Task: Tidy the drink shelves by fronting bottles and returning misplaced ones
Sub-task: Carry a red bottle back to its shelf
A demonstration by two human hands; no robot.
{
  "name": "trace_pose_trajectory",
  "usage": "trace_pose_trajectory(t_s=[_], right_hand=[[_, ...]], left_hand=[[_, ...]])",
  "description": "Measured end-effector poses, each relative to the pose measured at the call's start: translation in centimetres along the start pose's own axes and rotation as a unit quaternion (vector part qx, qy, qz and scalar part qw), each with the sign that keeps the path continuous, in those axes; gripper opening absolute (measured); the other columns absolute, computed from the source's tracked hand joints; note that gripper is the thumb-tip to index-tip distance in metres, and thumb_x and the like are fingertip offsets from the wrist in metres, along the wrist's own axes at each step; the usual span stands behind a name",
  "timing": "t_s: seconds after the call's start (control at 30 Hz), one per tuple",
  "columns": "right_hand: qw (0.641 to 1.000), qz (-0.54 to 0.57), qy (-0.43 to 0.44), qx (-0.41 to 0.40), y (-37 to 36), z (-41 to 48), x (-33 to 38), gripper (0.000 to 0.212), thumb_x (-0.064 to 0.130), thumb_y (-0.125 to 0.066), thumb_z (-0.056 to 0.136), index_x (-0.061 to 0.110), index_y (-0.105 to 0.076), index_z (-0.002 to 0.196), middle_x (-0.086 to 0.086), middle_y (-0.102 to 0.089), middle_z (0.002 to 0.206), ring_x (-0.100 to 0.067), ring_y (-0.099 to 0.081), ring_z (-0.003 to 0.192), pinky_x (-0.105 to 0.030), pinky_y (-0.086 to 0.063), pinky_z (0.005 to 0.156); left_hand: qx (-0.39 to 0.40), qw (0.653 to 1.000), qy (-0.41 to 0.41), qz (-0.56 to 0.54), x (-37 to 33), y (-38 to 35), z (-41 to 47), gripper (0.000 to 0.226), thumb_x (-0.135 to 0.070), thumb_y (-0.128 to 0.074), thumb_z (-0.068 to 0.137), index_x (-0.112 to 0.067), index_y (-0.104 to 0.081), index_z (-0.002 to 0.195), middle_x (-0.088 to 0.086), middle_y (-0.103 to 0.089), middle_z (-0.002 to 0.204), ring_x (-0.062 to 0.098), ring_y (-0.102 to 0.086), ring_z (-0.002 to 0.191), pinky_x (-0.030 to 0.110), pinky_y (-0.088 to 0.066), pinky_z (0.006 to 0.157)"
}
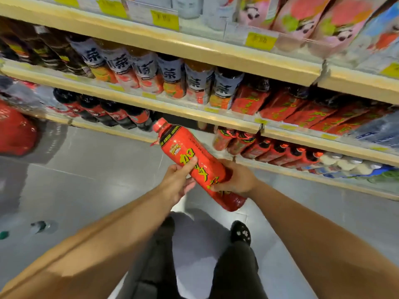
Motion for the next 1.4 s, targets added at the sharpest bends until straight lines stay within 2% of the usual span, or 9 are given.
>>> trace_pose_trajectory(t_s=[0.1, 0.33, 0.57, 0.73, 0.9, 1.03, 1.17, 1.33, 1.4], right_hand=[[0.999, 0.038, -0.025, -0.027, -3.0, 4.2, -0.7, 0.07, 0.023, -0.09, 0.06, 0.029, -0.057, 0.122, 0.012, -0.068, 0.107, -0.011, -0.064, 0.099, -0.028, -0.048, 0.092], [0.992, 0.098, -0.052, -0.061, -8.6, 14.5, -7.1, 0.077, 0.043, -0.088, 0.046, 0.032, -0.059, 0.117, 0.009, -0.07, 0.107, -0.013, -0.067, 0.098, -0.042, -0.051, 0.094], [0.985, 0.113, -0.034, -0.122, -12.9, 25.1, -16.2, 0.084, 0.044, -0.087, 0.046, 0.027, -0.058, 0.123, 0.007, -0.07, 0.11, -0.013, -0.067, 0.099, -0.041, -0.053, 0.092], [0.981, 0.075, -0.01, -0.179, -13.1, 30.5, -19.8, 0.071, 0.025, -0.089, 0.063, 0.019, -0.056, 0.126, 0.008, -0.066, 0.107, 0.012, -0.061, 0.085, -0.008, -0.047, 0.077], [0.97, -0.022, 0.019, -0.241, -11.3, 33.4, -20.3, 0.062, 0.032, -0.086, 0.066, 0.021, -0.059, 0.12, 0.008, -0.067, 0.102, -0.008, -0.062, 0.09, -0.021, -0.047, 0.079], [0.942, -0.063, 0.046, -0.326, -10.4, 33.2, -19.7, 0.057, 0.041, -0.084, 0.065, 0.027, -0.062, 0.116, 0.013, -0.069, 0.099, -0.005, -0.062, 0.088, -0.023, -0.048, 0.075], [0.919, -0.094, 0.054, -0.378, -9.8, 33.1, -19.0, 0.063, 0.054, -0.079, 0.058, 0.031, -0.062, 0.114, 0.014, -0.07, 0.1, -0.007, -0.064, 0.09, -0.035, -0.052, 0.079], [0.904, -0.146, 0.038, -0.4, -8.8, 34.1, -18.5, 0.06, 0.056, -0.078, 0.064, 0.034, -0.06, 0.116, 0.014, -0.069, 0.102, -0.012, -0.063, 0.094, -0.034, -0.051, 0.076], [0.904, -0.129, 0.061, -0.404, -8.7, 34.8, -18.3, 0.06, 0.055, -0.078, 0.065, 0.034, -0.059, 0.118, 0.015, -0.069, 0.102, -0.01, -0.062, 0.095, -0.035, -0.051, 0.078]], left_hand=[[0.007, 0.999, 0.009, 0.029, -1.6, 3.0, 4.0, 0.048, -0.038, -0.071, 0.083, -0.014, -0.049, 0.119, -0.003, -0.07, 0.091, 0.013, -0.068, 0.08, 0.025, -0.054, 0.08], [-0.028, 0.999, 0.003, 0.036, 1.4, 6.9, 16.3, 0.036, -0.029, -0.075, 0.08, -0.023, -0.042, 0.09, 0.006, -0.065, 0.105, 0.015, -0.063, 0.078, 0.022, -0.048, 0.063], [0.0, 0.997, -0.062, 0.054, 5.5, 9.1, 28.3, 0.014, -0.018, -0.07, 0.086, -0.015, -0.058, 0.094, 0.007, -0.07, 0.104, 0.012, -0.07, 0.078, 0.018, -0.055, 0.056], [0.008, 0.979, -0.148, 0.142, 6.3, 9.3, 36.4, 0.052, -0.054, -0.082, 0.053, -0.02, -0.073, 0.092, -0.001, -0.077, 0.09, 0.018, -0.073, 0.088, 0.043, -0.056, 0.089], [0.006, 0.962, -0.22, 0.164, 5.4, 7.5, 40.4, 0.022, -0.041, -0.086, 0.063, -0.027, -0.068, 0.065, -0.016, -0.071, 0.063, 0.005, -0.07, 0.071, 0.035, -0.058, 0.079], [0.05, 0.95, -0.257, 0.17, 3.7, 5.9, 40.7, 0.045, -0.05, -0.086, 0.053, -0.026, -0.064, 0.084, -0.011, -0.074, 0.084, 0.005, -0.071, 0.078, 0.031, -0.059, 0.076], [0.129, 0.946, -0.262, 0.137, 3.0, 5.2, 40.7, 0.028, -0.031, -0.078, 0.079, -0.023, -0.063, 0.101, -0.013, -0.07, 0.088, -0.011, -0.066, 0.064, 0.006, -0.047, 0.049], [0.147, 0.935, -0.272, 0.173, 2.4, 4.8, 42.1, 0.027, -0.049, -0.062, 0.088, -0.039, -0.054, 0.111, -0.019, -0.063, 0.101, 0.002, -0.064, 0.093, 0.027, -0.054, 0.076], [0.152, 0.929, -0.287, 0.179, 2.0, 4.9, 42.1, 0.021, -0.048, -0.055, 0.092, -0.044, -0.05, 0.112, -0.022, -0.059, 0.095, -0.002, -0.062, 0.085, 0.027, -0.055, 0.067]])
Point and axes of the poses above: each hand's wrist, its own z-axis towards the middle knuckle, its own y-axis out of the back of the hand, x = y × z, the point moved 1 cm from there along z, towards the middle knuckle
